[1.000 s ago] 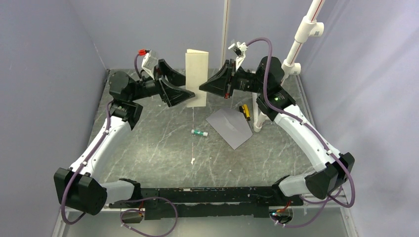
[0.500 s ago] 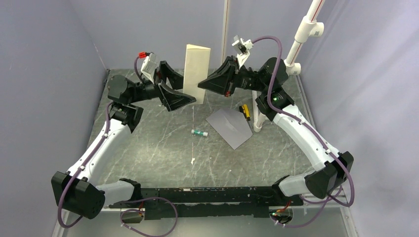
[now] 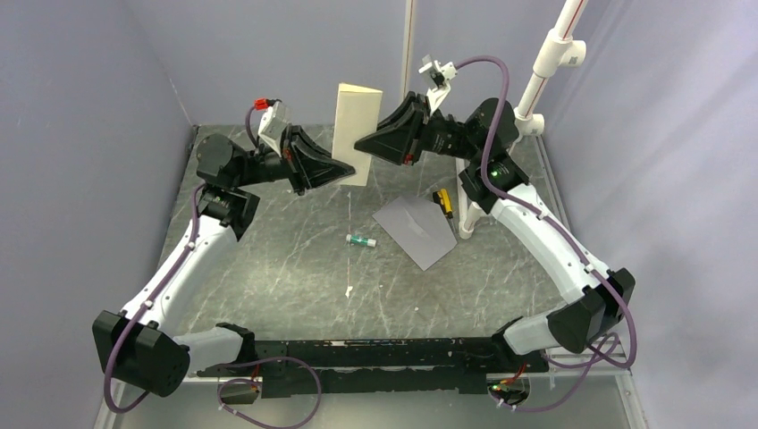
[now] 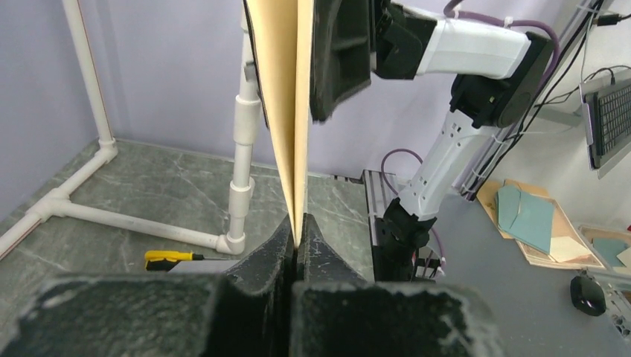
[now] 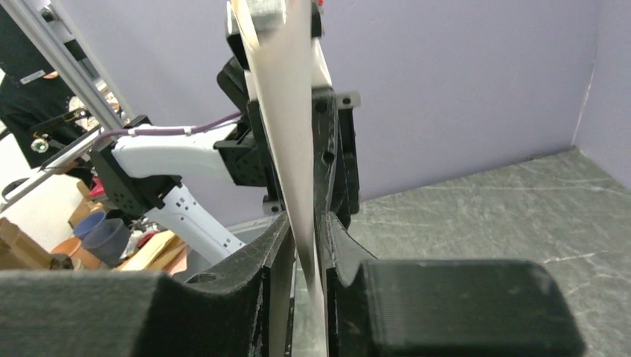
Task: Place the letter into the envelope and seal it
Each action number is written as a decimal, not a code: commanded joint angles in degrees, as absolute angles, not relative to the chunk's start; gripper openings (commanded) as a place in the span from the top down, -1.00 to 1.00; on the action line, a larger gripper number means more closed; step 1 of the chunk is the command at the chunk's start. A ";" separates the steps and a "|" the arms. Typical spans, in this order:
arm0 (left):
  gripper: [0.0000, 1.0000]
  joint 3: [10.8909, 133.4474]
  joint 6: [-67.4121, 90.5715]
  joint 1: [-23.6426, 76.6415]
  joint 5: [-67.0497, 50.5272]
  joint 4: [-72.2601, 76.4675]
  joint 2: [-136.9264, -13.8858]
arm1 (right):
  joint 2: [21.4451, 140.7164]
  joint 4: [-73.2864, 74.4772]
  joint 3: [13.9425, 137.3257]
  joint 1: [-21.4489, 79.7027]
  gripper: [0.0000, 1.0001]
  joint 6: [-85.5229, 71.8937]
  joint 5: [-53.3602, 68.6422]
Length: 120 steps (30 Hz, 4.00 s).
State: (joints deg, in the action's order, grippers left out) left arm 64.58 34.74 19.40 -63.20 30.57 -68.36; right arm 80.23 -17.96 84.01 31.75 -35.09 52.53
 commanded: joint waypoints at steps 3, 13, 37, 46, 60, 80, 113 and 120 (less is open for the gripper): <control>0.95 66.26 26.06 19.66 -66.92 22.27 -65.39 | 80.48 -22.48 90.06 30.64 0.54 -37.80 49.05; -0.31 66.92 30.37 19.64 -59.84 23.39 -65.32 | 79.07 -30.99 89.49 28.74 1.00 -43.82 43.13; -0.33 61.73 60.28 26.42 -29.41 70.97 -72.80 | 79.81 -49.82 83.09 31.42 1.00 -51.15 18.29; 0.95 59.25 53.53 27.55 -26.88 64.99 -70.03 | 77.64 -47.66 80.87 31.53 1.00 -49.59 18.33; 0.95 62.71 20.77 27.50 -38.46 22.08 -58.04 | 66.74 -21.22 76.64 31.38 -0.46 -32.86 24.20; 0.95 73.28 -16.17 27.53 -54.57 -42.07 -56.26 | 67.81 40.28 88.37 36.99 -0.75 16.93 51.43; 0.56 72.10 -19.58 27.86 -58.14 -38.50 -56.94 | 76.56 45.03 93.71 46.85 1.00 14.39 46.48; -0.49 60.84 3.68 27.86 -30.64 -18.54 -48.66 | 72.60 35.24 85.17 46.76 1.00 0.66 20.58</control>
State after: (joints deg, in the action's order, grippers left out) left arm 65.21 -13.23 27.64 -49.93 -32.25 -52.71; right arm 75.70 42.68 88.88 46.74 9.85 38.30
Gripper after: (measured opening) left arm 0.720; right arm 0.010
